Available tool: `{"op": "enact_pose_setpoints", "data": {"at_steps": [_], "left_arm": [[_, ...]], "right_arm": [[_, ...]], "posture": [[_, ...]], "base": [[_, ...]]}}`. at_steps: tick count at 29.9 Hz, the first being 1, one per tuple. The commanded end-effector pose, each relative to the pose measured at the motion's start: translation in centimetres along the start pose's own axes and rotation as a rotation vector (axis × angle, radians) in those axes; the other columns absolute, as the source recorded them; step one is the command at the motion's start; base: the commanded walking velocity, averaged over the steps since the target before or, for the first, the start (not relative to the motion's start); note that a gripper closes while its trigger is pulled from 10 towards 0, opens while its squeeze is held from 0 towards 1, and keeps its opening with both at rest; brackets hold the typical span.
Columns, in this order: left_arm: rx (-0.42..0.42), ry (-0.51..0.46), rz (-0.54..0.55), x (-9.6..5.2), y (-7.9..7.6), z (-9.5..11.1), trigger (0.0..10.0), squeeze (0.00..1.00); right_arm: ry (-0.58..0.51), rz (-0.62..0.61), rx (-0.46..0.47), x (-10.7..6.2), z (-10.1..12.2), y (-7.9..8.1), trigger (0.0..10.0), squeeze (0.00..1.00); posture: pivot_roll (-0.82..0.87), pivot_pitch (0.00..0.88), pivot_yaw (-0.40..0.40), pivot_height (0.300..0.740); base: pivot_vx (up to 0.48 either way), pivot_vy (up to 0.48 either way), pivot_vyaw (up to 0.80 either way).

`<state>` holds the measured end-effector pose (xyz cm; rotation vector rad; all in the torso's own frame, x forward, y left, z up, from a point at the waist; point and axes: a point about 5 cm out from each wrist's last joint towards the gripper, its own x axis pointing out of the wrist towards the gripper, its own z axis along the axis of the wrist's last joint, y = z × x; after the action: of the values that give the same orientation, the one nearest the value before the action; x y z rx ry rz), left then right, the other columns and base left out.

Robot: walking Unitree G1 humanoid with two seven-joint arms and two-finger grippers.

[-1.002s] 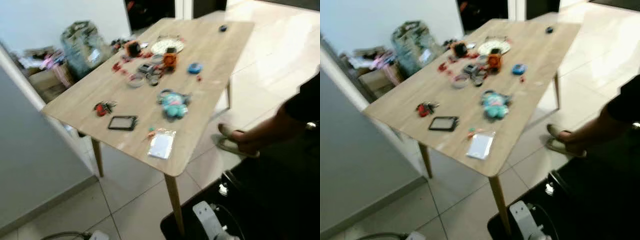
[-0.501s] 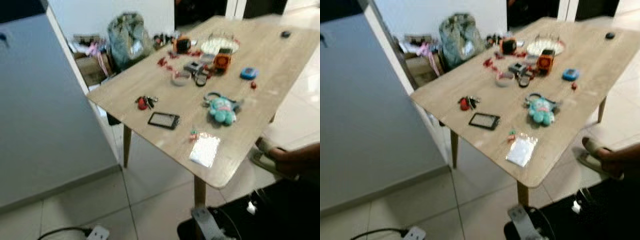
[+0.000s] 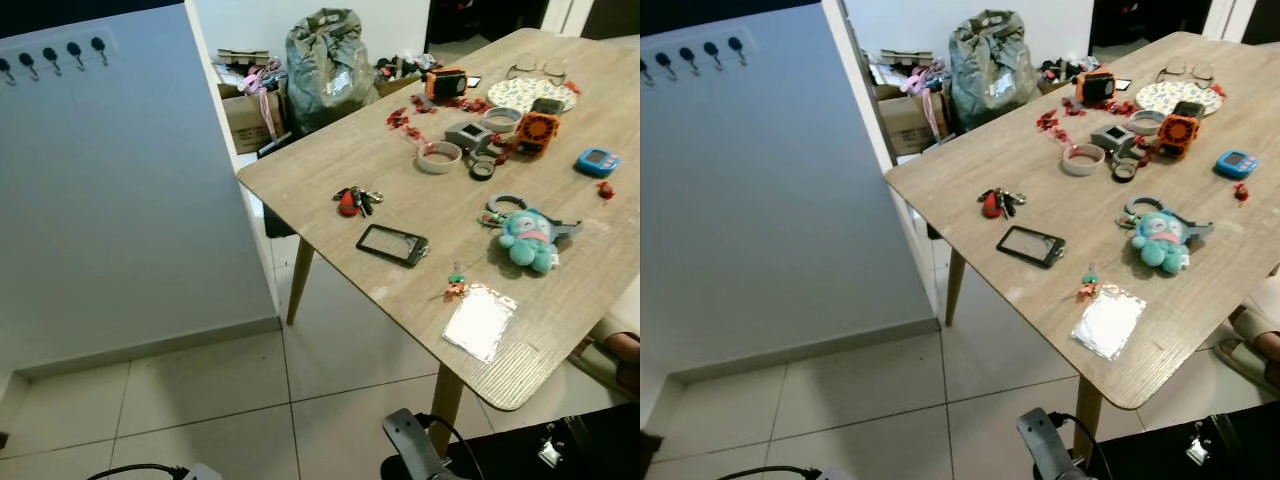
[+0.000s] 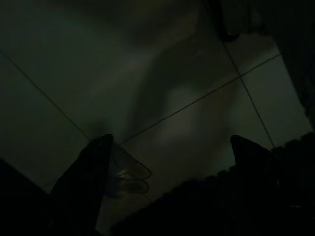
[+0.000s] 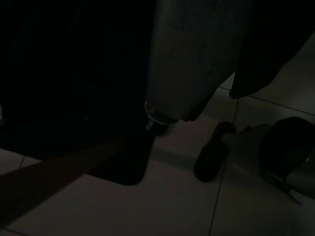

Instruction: Hang keys on a hook

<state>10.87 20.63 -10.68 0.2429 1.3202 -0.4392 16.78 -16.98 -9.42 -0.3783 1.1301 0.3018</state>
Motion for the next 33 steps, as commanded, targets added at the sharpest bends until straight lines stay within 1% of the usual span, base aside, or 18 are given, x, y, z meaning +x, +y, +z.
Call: {"op": "enact_pose_setpoints", "data": {"at_steps": [1,33], "left_arm": [[-0.003,0.017,-0.015,0.04,-0.25,-0.5,10.0,0.0],[0.013,0.018,-0.055,0.05,-0.48,-0.37,10.0,0.0]], "right_arm": [[0.073,0.003,0.0,-0.11,-1.99,0.25,10.0,0.0],[0.083,-0.007,-0.001,-0.12,-2.04,0.13,10.0,0.0]], "posture": [[-0.09,0.055,0.122,0.74],[-0.09,0.056,0.126,0.74]], "base": [[0.0,-0.472,0.0],[0.0,-0.471,0.0]]}}
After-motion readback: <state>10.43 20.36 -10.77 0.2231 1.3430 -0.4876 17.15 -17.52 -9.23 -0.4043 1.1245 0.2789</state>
